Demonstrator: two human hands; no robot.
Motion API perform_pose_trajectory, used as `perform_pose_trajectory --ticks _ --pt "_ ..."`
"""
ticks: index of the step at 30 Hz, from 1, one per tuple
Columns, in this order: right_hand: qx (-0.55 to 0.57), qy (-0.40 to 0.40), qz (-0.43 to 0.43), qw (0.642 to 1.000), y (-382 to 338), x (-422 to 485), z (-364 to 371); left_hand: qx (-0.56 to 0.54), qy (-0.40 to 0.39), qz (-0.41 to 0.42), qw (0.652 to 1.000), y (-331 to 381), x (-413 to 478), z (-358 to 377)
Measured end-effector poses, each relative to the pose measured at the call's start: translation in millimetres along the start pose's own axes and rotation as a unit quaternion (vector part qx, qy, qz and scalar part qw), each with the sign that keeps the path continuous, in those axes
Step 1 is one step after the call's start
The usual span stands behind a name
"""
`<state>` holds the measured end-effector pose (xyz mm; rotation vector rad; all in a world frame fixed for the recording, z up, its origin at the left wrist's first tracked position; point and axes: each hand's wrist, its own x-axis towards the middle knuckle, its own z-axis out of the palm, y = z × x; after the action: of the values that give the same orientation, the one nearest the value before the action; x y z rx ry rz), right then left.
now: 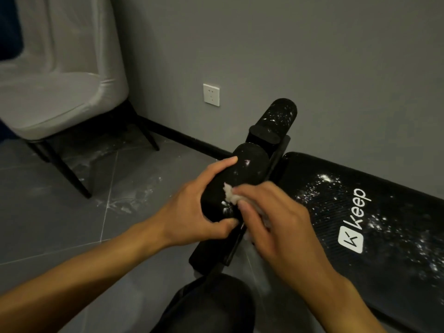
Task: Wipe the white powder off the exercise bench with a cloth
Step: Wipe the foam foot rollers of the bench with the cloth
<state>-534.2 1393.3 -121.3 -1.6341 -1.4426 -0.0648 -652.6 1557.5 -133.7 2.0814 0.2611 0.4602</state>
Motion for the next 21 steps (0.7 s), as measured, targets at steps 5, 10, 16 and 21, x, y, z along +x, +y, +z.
perform_pose_trajectory --ticks 5,10,16,21 --pt "-0.072 0.055 0.029 0.995 11.1 22.5 1.0 0.004 0.007 -0.002 1.0 2.0 -1.1 1.0" --pt "-0.07 0.059 0.056 0.994 10.1 32.3 3.5 -0.012 0.004 -0.008 1.0 2.6 -1.7 1.7" --pt "-0.058 0.007 -0.022 0.998 5.5 14.1 -3.3 -0.017 -0.002 -0.018 1.0 0.8 -1.6 2.1" --pt "-0.073 0.051 0.066 0.994 7.9 37.2 4.6 -0.019 -0.005 -0.012 1.0 3.7 -0.1 1.4"
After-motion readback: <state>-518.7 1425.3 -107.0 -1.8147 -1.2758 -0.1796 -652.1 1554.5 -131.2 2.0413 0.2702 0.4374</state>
